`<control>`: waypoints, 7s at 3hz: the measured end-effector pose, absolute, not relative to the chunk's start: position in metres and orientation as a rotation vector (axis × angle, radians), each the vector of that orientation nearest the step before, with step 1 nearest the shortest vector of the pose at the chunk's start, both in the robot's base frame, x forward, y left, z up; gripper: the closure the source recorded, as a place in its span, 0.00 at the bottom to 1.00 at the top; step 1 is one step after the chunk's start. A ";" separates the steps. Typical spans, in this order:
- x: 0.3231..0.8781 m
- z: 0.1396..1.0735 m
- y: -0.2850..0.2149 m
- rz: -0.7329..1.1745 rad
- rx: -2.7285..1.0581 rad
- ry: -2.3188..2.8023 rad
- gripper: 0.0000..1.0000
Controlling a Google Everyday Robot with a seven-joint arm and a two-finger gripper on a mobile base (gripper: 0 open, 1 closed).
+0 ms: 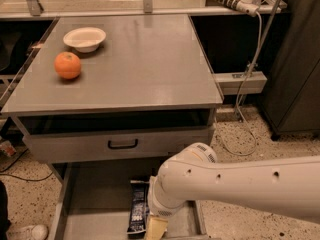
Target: Pick blue chip bag from middle drawer and place on counter
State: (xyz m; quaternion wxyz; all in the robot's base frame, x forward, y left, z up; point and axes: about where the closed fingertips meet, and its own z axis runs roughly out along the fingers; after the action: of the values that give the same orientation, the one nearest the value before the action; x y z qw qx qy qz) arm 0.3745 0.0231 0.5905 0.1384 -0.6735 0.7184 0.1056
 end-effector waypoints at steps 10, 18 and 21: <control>0.473 0.405 0.051 0.444 -1.857 2.009 0.00; 0.472 0.358 0.041 0.490 -1.817 2.084 1.00; 0.467 0.388 0.028 0.457 -1.742 2.062 1.00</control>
Offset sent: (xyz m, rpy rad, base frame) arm 0.0838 0.0045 -0.0747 0.0986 -0.0752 -0.0218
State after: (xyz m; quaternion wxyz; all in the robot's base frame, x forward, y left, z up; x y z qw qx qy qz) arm 0.4674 0.0282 0.3877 0.2007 -0.6234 0.7378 0.1634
